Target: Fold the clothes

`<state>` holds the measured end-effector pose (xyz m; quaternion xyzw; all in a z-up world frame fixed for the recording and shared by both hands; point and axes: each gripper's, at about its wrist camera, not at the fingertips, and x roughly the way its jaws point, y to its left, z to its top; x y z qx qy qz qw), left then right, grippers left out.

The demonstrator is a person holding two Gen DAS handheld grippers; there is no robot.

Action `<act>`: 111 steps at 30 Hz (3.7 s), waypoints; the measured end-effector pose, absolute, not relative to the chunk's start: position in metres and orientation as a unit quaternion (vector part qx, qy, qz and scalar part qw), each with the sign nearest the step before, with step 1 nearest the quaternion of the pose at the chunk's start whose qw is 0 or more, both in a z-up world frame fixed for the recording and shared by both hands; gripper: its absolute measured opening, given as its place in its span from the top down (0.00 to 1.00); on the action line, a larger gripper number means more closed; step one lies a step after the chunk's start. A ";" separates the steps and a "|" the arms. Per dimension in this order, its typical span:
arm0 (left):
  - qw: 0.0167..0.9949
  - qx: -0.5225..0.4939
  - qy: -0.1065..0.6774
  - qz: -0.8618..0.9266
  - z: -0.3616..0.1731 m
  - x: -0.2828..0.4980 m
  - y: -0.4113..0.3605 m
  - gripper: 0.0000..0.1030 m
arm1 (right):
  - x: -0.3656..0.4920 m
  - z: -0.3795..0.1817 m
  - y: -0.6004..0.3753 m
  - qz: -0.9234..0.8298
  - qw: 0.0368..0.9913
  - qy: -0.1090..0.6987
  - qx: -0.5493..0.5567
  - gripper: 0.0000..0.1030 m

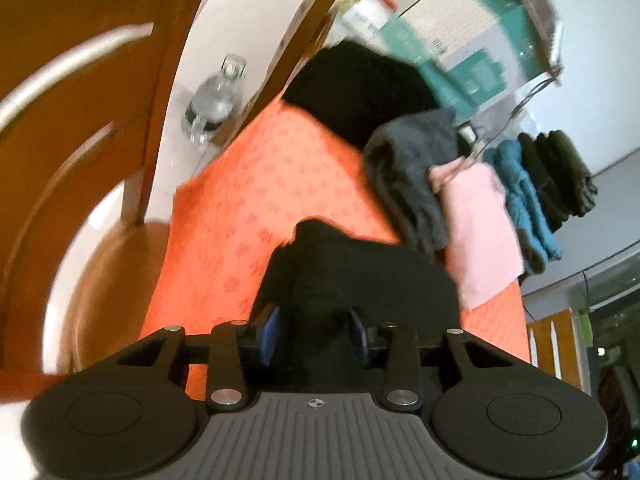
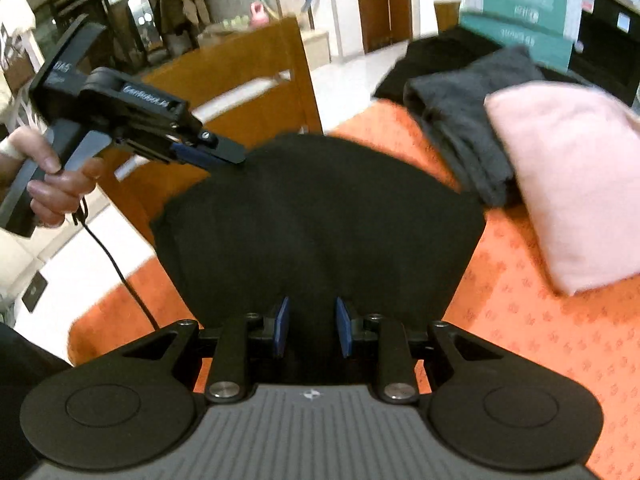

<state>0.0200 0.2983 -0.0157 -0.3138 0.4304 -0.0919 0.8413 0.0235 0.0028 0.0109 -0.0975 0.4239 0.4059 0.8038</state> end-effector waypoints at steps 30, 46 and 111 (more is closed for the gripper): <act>0.851 -0.280 0.440 -0.057 -0.045 -0.029 0.283 0.27 | 0.039 0.006 -0.035 0.331 0.825 0.457 0.009 0.44; 0.810 -0.396 0.432 -0.021 -0.040 -0.023 0.293 0.79 | 0.008 0.024 0.080 0.501 0.755 0.395 -0.153 0.43; 0.727 -0.486 0.482 -0.053 -0.081 0.032 0.286 0.61 | 0.056 -0.074 -0.092 0.222 0.758 0.517 0.330 0.47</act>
